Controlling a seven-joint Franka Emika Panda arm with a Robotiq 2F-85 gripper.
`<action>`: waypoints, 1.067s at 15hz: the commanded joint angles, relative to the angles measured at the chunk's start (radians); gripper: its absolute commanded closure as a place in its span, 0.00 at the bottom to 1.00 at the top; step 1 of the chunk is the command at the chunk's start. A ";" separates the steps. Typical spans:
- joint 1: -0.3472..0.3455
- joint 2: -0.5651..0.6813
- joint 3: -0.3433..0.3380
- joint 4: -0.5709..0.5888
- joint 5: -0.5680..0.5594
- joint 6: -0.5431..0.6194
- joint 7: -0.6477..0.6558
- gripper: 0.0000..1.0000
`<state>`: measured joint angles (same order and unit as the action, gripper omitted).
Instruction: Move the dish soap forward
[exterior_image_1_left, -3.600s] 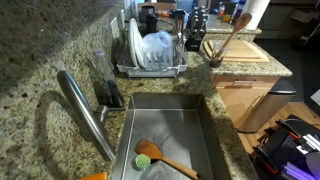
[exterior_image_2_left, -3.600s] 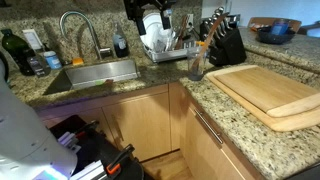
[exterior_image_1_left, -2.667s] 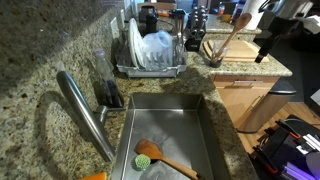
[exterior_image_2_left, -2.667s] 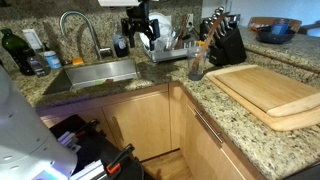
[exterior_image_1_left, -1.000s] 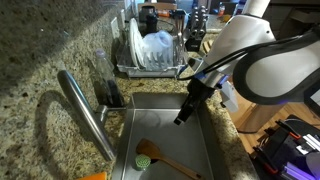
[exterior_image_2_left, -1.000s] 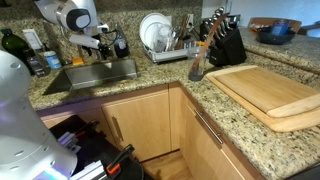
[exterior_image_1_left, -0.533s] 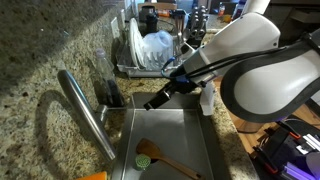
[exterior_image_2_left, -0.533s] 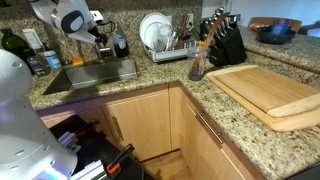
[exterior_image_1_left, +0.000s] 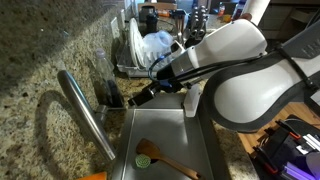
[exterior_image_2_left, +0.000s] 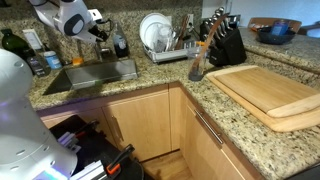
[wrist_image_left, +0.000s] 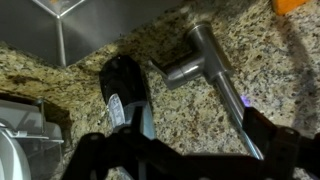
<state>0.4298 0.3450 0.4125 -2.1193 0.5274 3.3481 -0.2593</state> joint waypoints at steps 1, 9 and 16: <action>0.060 0.150 -0.067 0.097 -0.228 0.165 0.122 0.00; 0.136 0.240 -0.149 0.244 -0.261 0.122 0.185 0.00; 0.180 0.247 -0.244 0.257 -0.168 0.115 0.130 0.00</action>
<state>0.6096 0.5916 0.1683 -1.8621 0.3596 3.4629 -0.1298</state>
